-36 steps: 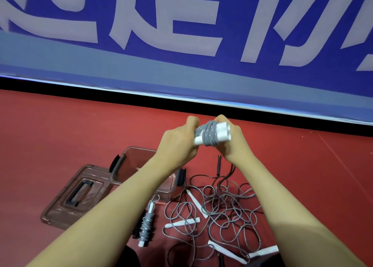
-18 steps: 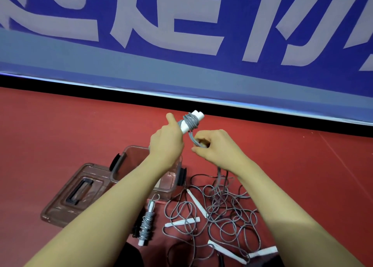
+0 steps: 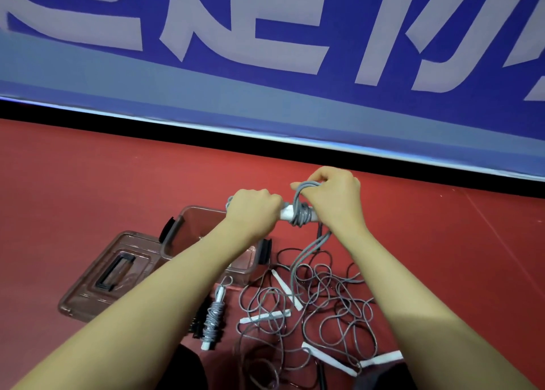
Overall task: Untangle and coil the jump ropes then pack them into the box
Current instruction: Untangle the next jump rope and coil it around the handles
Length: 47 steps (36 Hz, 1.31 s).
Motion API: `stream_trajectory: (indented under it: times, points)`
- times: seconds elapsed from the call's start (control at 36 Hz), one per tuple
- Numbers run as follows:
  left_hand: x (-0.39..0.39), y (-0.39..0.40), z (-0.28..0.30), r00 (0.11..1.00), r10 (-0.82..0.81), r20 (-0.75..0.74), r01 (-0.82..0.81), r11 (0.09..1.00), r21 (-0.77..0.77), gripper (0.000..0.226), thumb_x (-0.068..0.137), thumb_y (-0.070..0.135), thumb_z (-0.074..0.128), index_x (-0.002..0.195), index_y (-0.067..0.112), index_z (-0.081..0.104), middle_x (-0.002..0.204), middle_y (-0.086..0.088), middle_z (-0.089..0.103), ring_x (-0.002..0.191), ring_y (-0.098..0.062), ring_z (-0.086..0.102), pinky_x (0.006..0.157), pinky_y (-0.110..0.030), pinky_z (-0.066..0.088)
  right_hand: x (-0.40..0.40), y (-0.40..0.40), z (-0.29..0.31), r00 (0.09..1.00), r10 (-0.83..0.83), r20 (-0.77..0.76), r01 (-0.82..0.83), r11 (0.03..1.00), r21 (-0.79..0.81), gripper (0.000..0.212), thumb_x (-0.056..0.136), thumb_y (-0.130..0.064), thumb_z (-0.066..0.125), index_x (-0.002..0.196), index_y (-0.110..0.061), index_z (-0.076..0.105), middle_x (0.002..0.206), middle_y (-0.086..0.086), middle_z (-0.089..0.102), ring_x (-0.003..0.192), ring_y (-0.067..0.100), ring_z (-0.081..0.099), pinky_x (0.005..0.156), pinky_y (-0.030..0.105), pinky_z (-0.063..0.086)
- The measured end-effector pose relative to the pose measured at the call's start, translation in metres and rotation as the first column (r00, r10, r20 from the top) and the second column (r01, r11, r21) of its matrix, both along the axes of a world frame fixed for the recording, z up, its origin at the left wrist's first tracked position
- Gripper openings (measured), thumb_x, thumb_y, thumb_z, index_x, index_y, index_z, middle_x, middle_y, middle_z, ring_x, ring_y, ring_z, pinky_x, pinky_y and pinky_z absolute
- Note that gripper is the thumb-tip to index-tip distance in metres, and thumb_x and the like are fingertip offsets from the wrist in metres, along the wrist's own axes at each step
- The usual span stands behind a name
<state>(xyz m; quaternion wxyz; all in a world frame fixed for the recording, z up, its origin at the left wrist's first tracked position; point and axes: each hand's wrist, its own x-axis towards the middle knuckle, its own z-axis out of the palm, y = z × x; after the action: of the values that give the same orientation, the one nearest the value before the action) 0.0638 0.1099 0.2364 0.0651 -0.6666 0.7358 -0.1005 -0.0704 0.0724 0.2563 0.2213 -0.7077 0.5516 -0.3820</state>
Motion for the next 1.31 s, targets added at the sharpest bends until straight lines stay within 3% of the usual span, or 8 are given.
stream_trajectory:
  times: [0.22,0.36,0.58,0.69,0.78,0.92,1.19,1.31]
  points:
    - [-0.002,0.003,0.0,0.98,-0.182,0.083,0.184,0.983,-0.015,0.015,0.086,0.013,0.044,0.098,0.014,0.053,0.094,-0.007,0.065,0.083,-0.029,0.063,0.059,-0.028,0.029,-0.004,-0.001,0.007,0.917,0.018,-0.398,-0.016,1.0,0.007,0.033,0.079,-0.042,0.072,0.075,-0.019,0.049,0.084,0.003,0.064,0.083,0.03,0.058,0.066,0.031,0.04]
    - [0.006,0.003,-0.004,0.887,-0.462,0.009,0.449,0.856,-0.258,0.007,0.05,0.015,0.056,0.052,0.014,0.05,0.04,-0.001,0.046,0.031,-0.021,0.044,0.044,-0.016,0.021,-0.015,-0.004,0.013,0.815,0.042,-0.577,-0.048,0.999,0.005,0.045,0.076,-0.059,0.068,0.074,-0.017,0.051,0.082,0.002,0.06,0.082,0.03,0.058,0.067,0.03,0.039]
    - [0.006,0.005,0.0,0.745,-0.638,-0.195,0.441,0.69,-0.575,0.046,0.058,0.014,0.077,0.079,0.019,0.036,0.05,-0.001,0.05,0.041,-0.024,0.046,0.044,-0.02,0.023,-0.019,0.002,0.015,0.79,0.097,-0.605,-0.087,0.995,0.047,0.041,0.09,-0.044,0.055,0.063,-0.016,0.043,0.073,0.004,0.052,0.073,0.03,0.045,0.064,0.029,0.033]
    - [0.002,0.007,0.001,0.718,-0.476,-0.508,0.178,0.831,-0.527,0.056,0.06,0.014,0.082,0.097,0.016,0.038,0.06,-0.004,0.062,0.046,-0.03,0.057,0.045,-0.02,0.031,-0.018,0.004,0.017,0.765,0.077,-0.64,-0.105,0.994,-0.005,0.015,0.085,-0.013,0.051,0.071,-0.018,0.048,0.082,0.006,0.057,0.084,0.034,0.054,0.066,0.032,0.036]
    - [0.001,0.006,0.01,0.608,-0.328,-0.723,-0.035,0.899,-0.437,0.038,0.078,0.006,0.064,0.11,0.006,0.043,0.073,-0.014,0.064,0.063,-0.042,0.06,0.053,-0.032,0.037,-0.011,0.008,0.016,0.778,0.056,-0.626,-0.115,0.992,-0.055,0.022,0.094,-0.028,0.05,0.107,-0.014,0.061,0.106,0.013,0.066,0.102,0.038,0.058,0.072,0.035,0.037]
    - [-0.005,0.002,0.01,0.44,-0.185,-0.879,-0.242,0.918,-0.314,0.026,0.086,0.01,0.055,0.101,0.017,0.035,0.074,-0.011,0.061,0.068,-0.041,0.055,0.055,-0.037,0.035,-0.001,0.006,0.006,0.808,0.056,-0.586,-0.148,0.983,-0.109,0.035,0.093,-0.048,0.049,0.096,-0.014,0.056,0.097,0.01,0.066,0.095,0.036,0.06,0.065,0.033,0.033]
    - [0.0,-0.009,0.003,0.442,0.114,-0.89,-0.394,0.916,-0.079,0.022,0.087,0.01,0.048,0.1,0.013,0.03,0.082,-0.01,0.056,0.071,-0.035,0.052,0.058,-0.035,0.034,0.014,0.014,0.0,0.775,0.219,-0.593,-0.308,0.95,-0.051,0.011,0.088,-0.028,0.05,0.085,-0.017,0.052,0.093,0.013,0.065,0.092,0.037,0.058,0.066,0.033,0.034]
    - [0.002,-0.009,-0.002,0.595,0.238,-0.768,-0.421,0.906,-0.045,0.026,0.089,0.011,0.049,0.109,0.007,0.033,0.088,-0.013,0.054,0.076,-0.035,0.052,0.063,-0.036,0.035,0.016,0.016,0.0,0.724,0.294,-0.625,-0.389,0.921,-0.017,0.022,0.084,-0.027,0.053,0.068,-0.02,0.041,0.085,0.011,0.063,0.088,0.035,0.057,0.064,0.031,0.03]
